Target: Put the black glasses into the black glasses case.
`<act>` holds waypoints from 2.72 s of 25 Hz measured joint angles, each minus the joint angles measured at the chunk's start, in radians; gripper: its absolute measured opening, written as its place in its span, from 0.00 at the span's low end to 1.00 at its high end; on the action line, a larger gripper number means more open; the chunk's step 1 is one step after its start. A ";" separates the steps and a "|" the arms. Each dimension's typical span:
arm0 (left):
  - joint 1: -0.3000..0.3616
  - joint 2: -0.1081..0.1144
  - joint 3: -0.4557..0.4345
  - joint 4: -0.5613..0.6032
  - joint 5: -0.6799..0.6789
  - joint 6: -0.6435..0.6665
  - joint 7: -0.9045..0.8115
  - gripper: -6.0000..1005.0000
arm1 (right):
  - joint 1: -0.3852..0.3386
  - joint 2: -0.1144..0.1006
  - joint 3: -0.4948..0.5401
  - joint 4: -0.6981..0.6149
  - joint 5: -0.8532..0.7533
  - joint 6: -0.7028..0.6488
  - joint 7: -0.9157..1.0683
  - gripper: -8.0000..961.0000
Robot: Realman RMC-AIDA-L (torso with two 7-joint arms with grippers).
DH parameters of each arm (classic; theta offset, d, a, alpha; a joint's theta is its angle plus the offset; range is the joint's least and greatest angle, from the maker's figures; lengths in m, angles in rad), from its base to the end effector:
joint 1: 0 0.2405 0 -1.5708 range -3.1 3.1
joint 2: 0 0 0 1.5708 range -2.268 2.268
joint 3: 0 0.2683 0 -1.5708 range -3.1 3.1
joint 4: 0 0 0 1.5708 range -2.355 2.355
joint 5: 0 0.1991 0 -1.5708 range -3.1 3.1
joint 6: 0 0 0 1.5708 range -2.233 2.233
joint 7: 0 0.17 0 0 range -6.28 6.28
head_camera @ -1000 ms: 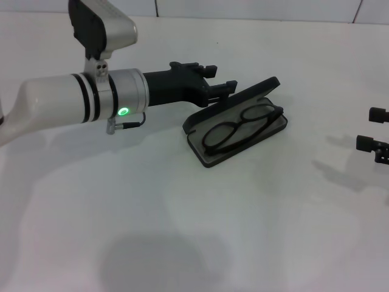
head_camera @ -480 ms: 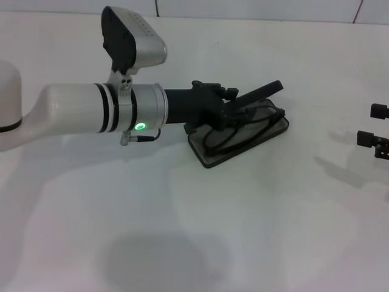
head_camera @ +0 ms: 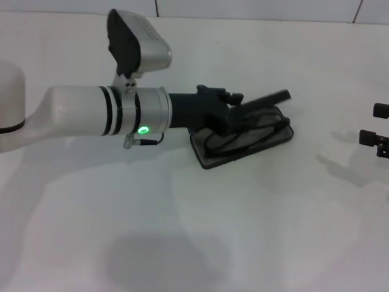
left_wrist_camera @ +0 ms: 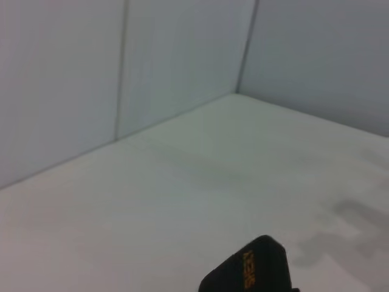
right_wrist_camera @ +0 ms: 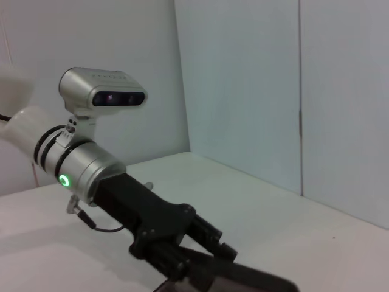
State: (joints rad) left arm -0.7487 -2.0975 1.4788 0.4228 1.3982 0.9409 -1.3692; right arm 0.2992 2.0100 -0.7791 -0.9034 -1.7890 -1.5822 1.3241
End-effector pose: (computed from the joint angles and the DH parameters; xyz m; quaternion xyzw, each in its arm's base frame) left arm -0.1856 0.3856 -0.1317 -0.9542 -0.1956 -0.1737 0.1452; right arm 0.2912 0.3105 0.0418 -0.9308 0.1573 0.2302 0.2364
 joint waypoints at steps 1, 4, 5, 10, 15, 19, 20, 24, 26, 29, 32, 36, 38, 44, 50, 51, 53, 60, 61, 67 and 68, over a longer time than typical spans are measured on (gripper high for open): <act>-0.001 0.001 0.010 0.003 0.000 0.000 -0.004 0.59 | 0.000 0.000 0.000 0.000 0.000 0.004 0.000 0.67; -0.004 0.003 0.049 0.021 0.003 0.000 -0.031 0.59 | 0.000 0.000 0.000 0.000 0.000 0.013 0.000 0.67; -0.005 0.003 0.056 0.024 0.003 0.000 -0.035 0.59 | 0.000 -0.001 0.001 0.000 0.000 0.016 0.000 0.67; -0.011 0.006 0.074 0.027 0.009 0.015 -0.049 0.59 | 0.000 -0.001 0.002 0.000 0.001 0.020 0.000 0.67; -0.006 0.008 0.068 0.045 0.012 0.054 -0.060 0.59 | -0.002 -0.001 0.002 0.000 0.001 0.029 0.000 0.67; 0.000 0.012 0.035 0.075 0.001 0.129 -0.060 0.59 | -0.009 -0.008 0.002 0.000 0.001 0.030 0.000 0.67; 0.003 0.012 0.006 0.082 -0.001 0.160 -0.059 0.59 | -0.011 -0.009 0.002 0.000 0.001 0.031 0.000 0.67; 0.014 0.008 -0.090 0.085 -0.002 0.164 -0.064 0.59 | -0.011 -0.010 0.001 0.000 0.001 0.031 -0.008 0.67; 0.015 0.006 -0.111 0.075 0.002 0.113 -0.077 0.59 | -0.009 -0.008 -0.001 0.000 0.001 0.032 -0.010 0.67; 0.001 0.006 -0.106 0.048 0.026 0.044 -0.092 0.59 | -0.006 -0.005 -0.005 0.000 0.000 0.032 -0.013 0.67; -0.016 0.003 -0.080 0.028 0.047 0.014 -0.097 0.59 | -0.004 -0.004 -0.006 0.000 0.000 0.031 -0.013 0.67; -0.022 0.003 -0.025 0.029 0.048 0.011 -0.098 0.59 | -0.004 -0.005 -0.006 0.000 0.000 0.032 -0.013 0.67; -0.023 0.002 0.005 0.035 0.045 0.010 -0.097 0.59 | -0.003 -0.005 -0.007 0.000 0.000 0.031 -0.013 0.67; -0.016 -0.002 0.108 0.055 0.042 0.003 -0.067 0.59 | -0.003 -0.006 0.001 0.002 -0.011 0.040 -0.014 0.67; -0.005 -0.002 0.134 0.066 -0.025 -0.002 -0.035 0.60 | -0.002 -0.008 0.002 0.011 -0.013 0.049 -0.017 0.67; 0.005 0.000 0.132 0.073 -0.061 0.021 -0.011 0.60 | -0.002 -0.008 0.002 0.012 -0.012 0.044 -0.021 0.67; 0.040 0.007 0.119 0.102 -0.136 0.111 0.061 0.60 | -0.002 -0.009 0.003 0.015 0.010 0.011 -0.033 0.67; 0.240 0.029 -0.082 0.220 -0.185 0.574 0.223 0.61 | 0.090 -0.040 0.024 0.166 0.075 -0.256 -0.169 0.74; 0.263 0.033 -0.110 0.219 -0.184 0.618 0.240 0.61 | 0.108 -0.042 0.024 0.188 0.075 -0.279 -0.193 0.75; 0.369 0.054 -0.157 0.192 -0.145 0.688 0.369 0.73 | 0.190 -0.006 0.012 0.282 0.060 -0.303 -0.316 0.93; 0.376 0.053 -0.157 0.179 -0.121 0.694 0.408 0.77 | 0.201 0.002 0.006 0.293 0.047 -0.293 -0.333 0.93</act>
State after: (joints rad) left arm -0.3727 -2.0442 1.3223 0.6015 1.2776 1.6350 -0.9613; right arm 0.4998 2.0115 -0.7732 -0.6106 -1.7415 -1.8749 0.9915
